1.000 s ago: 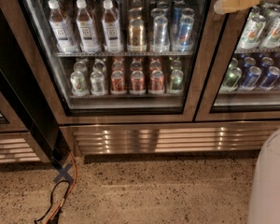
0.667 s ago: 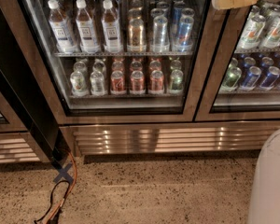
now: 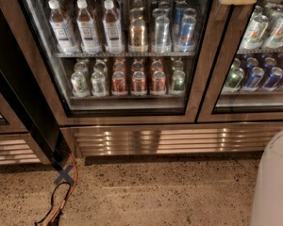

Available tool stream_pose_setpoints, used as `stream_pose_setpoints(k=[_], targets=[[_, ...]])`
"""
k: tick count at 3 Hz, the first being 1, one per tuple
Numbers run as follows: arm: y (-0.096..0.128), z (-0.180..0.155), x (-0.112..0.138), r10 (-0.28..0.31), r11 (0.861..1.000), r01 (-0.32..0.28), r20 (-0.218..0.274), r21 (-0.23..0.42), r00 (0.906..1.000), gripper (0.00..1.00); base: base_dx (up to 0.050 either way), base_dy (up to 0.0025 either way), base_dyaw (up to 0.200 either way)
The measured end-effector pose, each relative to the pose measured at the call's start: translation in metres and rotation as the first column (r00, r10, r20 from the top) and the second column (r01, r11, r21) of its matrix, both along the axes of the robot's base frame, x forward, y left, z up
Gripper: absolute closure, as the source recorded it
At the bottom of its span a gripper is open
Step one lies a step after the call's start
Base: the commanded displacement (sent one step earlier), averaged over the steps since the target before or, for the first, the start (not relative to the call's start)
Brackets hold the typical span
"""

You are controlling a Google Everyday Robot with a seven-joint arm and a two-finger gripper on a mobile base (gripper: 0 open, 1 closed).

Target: Open left fridge door

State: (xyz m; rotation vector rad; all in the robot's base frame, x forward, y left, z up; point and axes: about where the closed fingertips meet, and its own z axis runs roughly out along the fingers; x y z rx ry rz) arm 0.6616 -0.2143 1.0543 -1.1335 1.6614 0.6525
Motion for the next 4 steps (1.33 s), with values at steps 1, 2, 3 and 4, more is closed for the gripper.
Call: stream_pose_setpoints(k=[1,2,3,4], targets=[[0.0000,0.0000,0.0000,0.000,1.000,0.000,0.000,0.000,1.0000,0.39,0.000,0.00000,0.000],[0.0000,0.0000,0.0000,0.000,1.000,0.000,0.000,0.000,1.0000,0.42,0.000,0.00000,0.000],[0.0001,0.0000,0.0001,0.000,1.000,0.000,0.000,0.000,1.0000,0.65,0.000,0.00000,0.000],[0.0001,0.0000,0.0001,0.000,1.000,0.000,0.000,0.000,1.0000,0.89,0.000,0.00000,0.000]])
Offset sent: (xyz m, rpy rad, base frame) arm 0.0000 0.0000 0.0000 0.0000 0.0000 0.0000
